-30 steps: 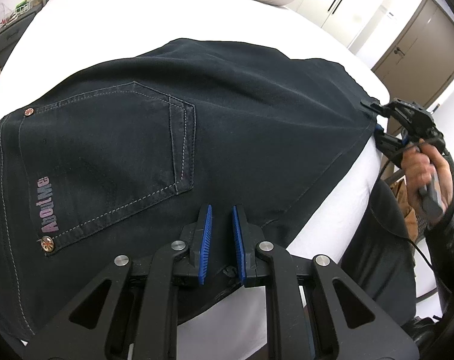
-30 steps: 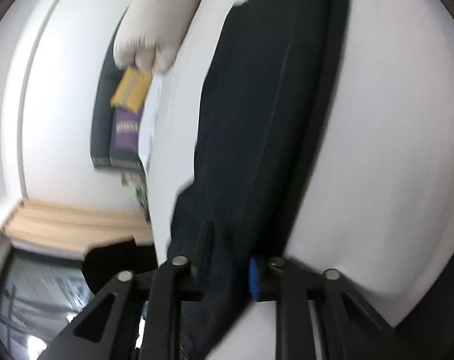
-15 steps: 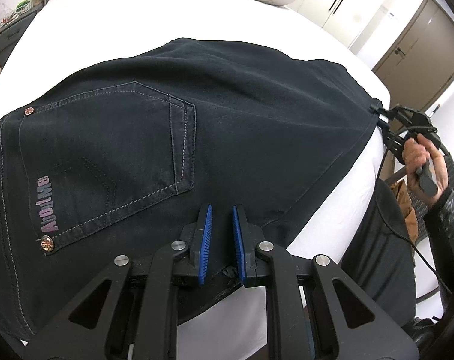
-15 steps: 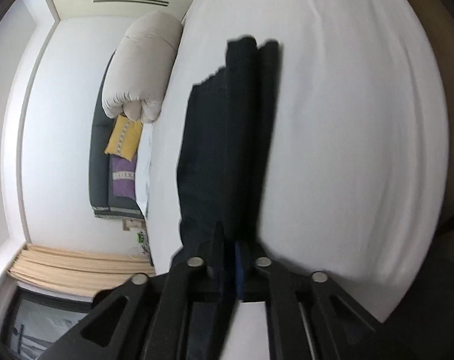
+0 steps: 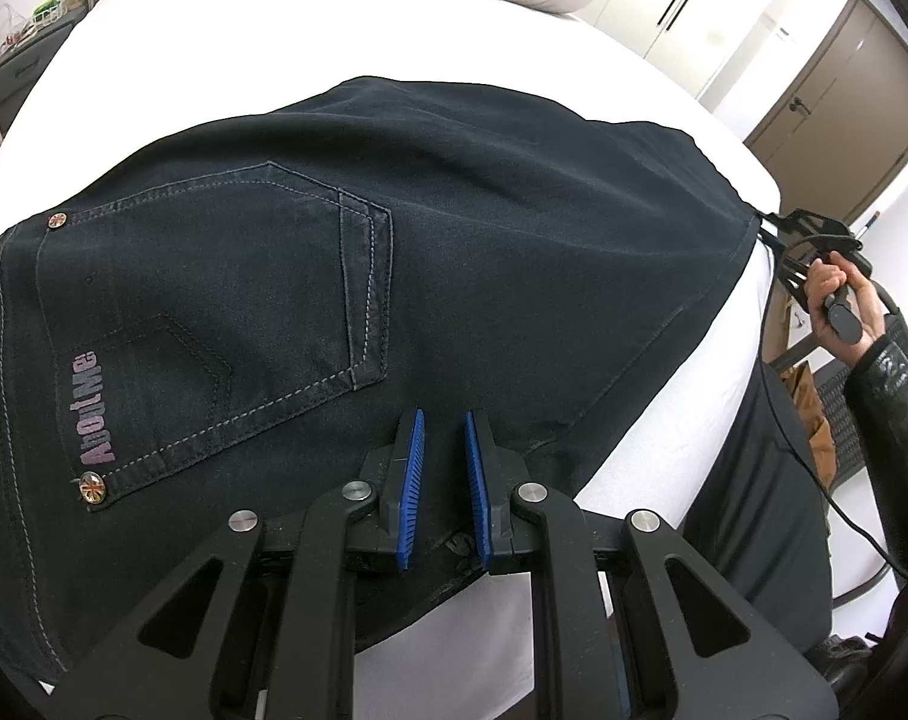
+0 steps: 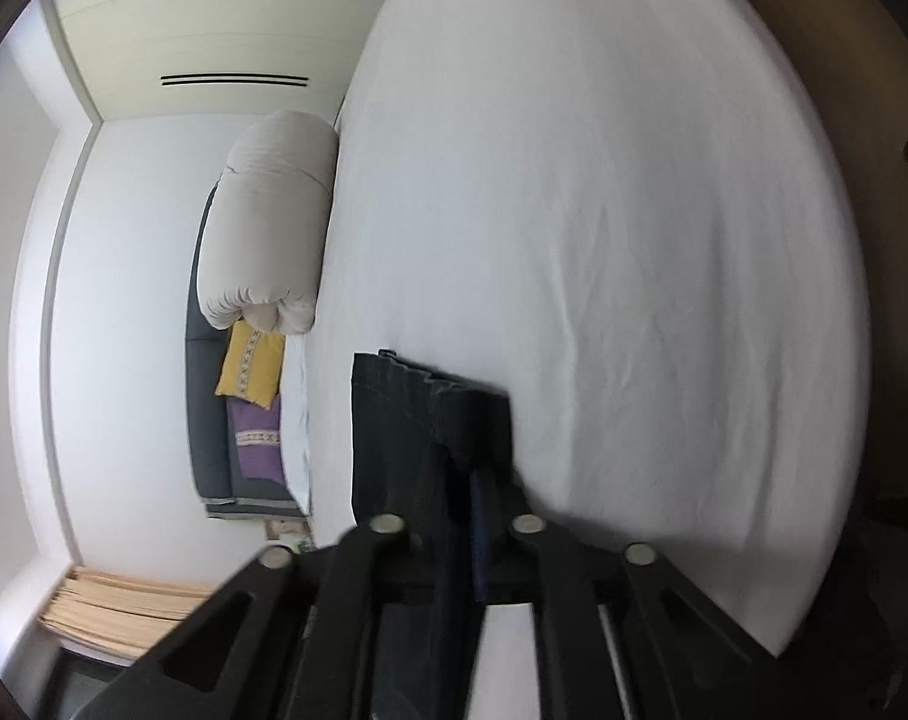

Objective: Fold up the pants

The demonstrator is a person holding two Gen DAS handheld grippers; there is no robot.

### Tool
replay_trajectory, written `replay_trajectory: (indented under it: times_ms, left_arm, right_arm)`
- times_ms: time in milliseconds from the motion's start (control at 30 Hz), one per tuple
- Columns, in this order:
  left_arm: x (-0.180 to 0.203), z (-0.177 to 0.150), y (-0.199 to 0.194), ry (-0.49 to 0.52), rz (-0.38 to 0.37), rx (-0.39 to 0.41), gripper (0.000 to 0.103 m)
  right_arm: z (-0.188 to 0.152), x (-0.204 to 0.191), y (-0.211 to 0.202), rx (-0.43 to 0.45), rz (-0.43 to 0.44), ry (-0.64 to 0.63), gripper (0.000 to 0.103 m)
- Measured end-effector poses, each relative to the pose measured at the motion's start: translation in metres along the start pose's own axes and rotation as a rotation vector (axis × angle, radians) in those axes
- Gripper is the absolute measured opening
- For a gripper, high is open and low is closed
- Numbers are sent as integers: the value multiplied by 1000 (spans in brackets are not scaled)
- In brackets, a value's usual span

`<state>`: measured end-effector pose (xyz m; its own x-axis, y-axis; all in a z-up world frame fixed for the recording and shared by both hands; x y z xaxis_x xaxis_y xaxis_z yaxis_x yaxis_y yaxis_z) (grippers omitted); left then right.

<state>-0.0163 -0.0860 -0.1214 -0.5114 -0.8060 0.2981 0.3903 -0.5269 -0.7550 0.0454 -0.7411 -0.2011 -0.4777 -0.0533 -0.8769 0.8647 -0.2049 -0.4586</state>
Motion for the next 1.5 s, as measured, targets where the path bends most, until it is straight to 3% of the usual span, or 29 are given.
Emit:
replay_trajectory:
  times_ms: [33,67,100,167,200,233,300,400,467,533,600,633,700,833,1033,1133,1167,1233,1300,1367,1500]
  left_arm:
    - [-1,0,0,-1,-1,1,14]
    - [-1,-1,-1,-5,-3,4,14]
    - [-2,-1,-1,-8,-4,6,14]
    - [-2,-1,-1,-12,-2,12,14]
    - [-2,-1,-2,-12,0,14,14]
    - [-3,-1,-2,-10,1,15,14]
    - [-2,-2,-3,-10,2,16,14]
    - [-3,-2,-5,-18,-6,17,14]
    - [-5,-3,-6,-22,-14,17,14]
    - [-7,-3,-7,-26,-23,18,14]
    - [-10,-4,-7,-33,-34,20,14]
    - [-12,-3,-7,-36,-39,20,14]
    - [-14,-3,-7,-43,-49,20,14]
    - [-17,-3,-5,-48,-59,21,14]
    - [-17,-4,-2,-46,-60,20,14]
    - [-16,-1,-4,-46,-54,17,14]
    - [-15,1,-6,-46,-48,17,14]
    - [-7,11,-17,-24,-14,50,14]
    - [2,26,-26,-17,-49,88,14]
    - [12,46,-24,-20,-92,113,14]
    - [39,85,23,-3,-189,99,14]
  right_arm:
    - [2,-2,-12,53,-24,-5,43]
    - [2,-7,-27,129,-72,-18,54]
    - [-2,-16,-37,152,-80,-57,58]
    - [-31,-54,-27,-8,4,-204,42]
    - [-54,-73,-18,-104,41,-264,24]
    - [-91,-97,-5,-235,88,-337,17]
    - [-164,-128,15,-466,172,-420,11]
    - [-266,-145,35,-731,233,-482,9]
    - [-323,-139,59,-878,201,-469,9]
    - [-357,-119,79,-958,140,-457,9]
    - [-360,-98,95,-969,68,-418,9]
    - [-350,-83,108,-946,20,-396,0]
    - [-321,-74,124,-885,45,-321,0]
    - [-213,-74,148,-594,20,-258,0]
    - [-55,-50,143,-200,-57,-137,0]
    - [-12,-48,129,-95,-99,-54,0]
    - [-6,-58,119,-71,-116,-103,1]
    - [-15,-79,101,-88,-69,-203,6]
    - [-52,-92,86,-198,22,-243,6]
    - [-111,-97,73,-337,104,-288,6]
    - [-227,-85,74,-605,143,-307,6]
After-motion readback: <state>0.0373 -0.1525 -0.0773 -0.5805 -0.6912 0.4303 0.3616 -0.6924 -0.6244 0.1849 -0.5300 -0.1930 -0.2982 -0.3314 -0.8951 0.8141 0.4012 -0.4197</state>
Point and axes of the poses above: each gripper's, at about its wrist camera, not at the fingertips, and y roughly the way its jaws point, x to its right, z to its top, the point moved 3 cm from there along y, roughly the way its jaws point, and after that the axes turned 9 degrees about x, right-handed, at the moved point
